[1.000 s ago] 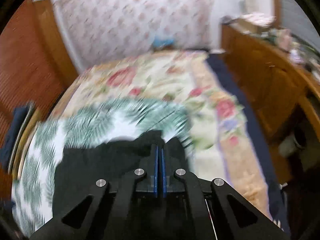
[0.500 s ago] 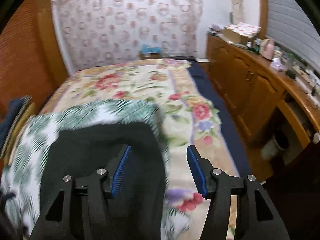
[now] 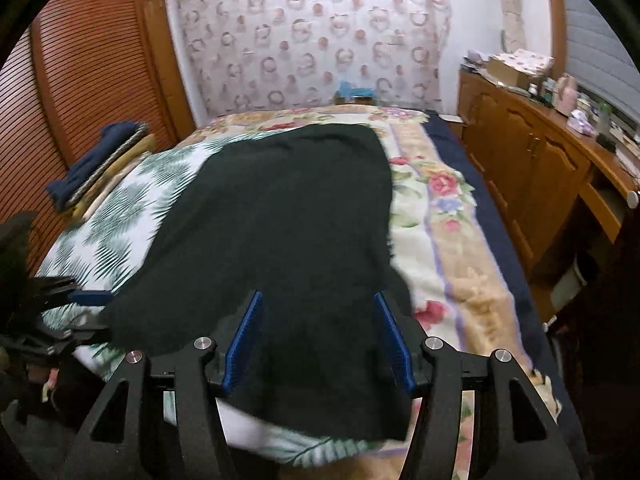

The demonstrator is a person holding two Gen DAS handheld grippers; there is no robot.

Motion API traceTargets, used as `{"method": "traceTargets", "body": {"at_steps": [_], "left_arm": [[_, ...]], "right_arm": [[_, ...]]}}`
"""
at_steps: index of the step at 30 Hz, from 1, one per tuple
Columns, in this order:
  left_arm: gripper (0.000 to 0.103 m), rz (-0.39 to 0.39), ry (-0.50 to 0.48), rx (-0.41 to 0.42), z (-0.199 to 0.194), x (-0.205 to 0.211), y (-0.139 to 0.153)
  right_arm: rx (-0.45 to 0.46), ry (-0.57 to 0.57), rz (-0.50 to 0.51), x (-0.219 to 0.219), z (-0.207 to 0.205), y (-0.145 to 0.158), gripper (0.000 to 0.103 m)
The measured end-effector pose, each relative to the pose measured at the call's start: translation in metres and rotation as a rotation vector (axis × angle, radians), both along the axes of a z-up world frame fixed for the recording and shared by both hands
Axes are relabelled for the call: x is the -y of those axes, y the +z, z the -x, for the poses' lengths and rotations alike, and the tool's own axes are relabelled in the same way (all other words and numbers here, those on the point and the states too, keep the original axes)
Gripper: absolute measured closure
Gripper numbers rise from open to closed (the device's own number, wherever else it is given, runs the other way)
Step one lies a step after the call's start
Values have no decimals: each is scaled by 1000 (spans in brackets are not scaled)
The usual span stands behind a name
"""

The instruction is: Fold small clothes

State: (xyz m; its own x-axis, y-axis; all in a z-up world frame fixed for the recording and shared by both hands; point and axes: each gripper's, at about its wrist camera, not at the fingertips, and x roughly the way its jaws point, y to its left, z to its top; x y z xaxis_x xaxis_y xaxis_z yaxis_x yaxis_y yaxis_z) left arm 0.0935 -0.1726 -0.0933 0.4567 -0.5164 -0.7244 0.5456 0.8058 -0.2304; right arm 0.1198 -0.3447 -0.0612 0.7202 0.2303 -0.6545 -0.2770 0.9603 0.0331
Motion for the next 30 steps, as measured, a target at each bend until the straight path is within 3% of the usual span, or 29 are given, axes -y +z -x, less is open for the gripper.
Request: {"method": "traceTargets", "body": {"at_steps": [1,2,5,12,17,23,30], "left_arm": [[59,-6,-5,3,1,3,-1],[72,-16,-11,8,3,6,0],[94,5,-48,1,2,10,6],[96,98,-51,82,-7,8,57],[96,121,-46,133,-19,10,86],[96,138,-36,152,-28,16,97],[97,155,-22,153,-28,7,96]], "right_arm": [[-6,23,5,-4,3,1,37],[-8,45,8,-7,4,1,36],[-12,108,7,-12,7,2,36],[-28,179,37,-16,17,-3,36],[-20,223,73,-18,20,-2,36],[-35,238,155,-23,21,-8,36],[20,119,285,-17,10,-15,36]]}}
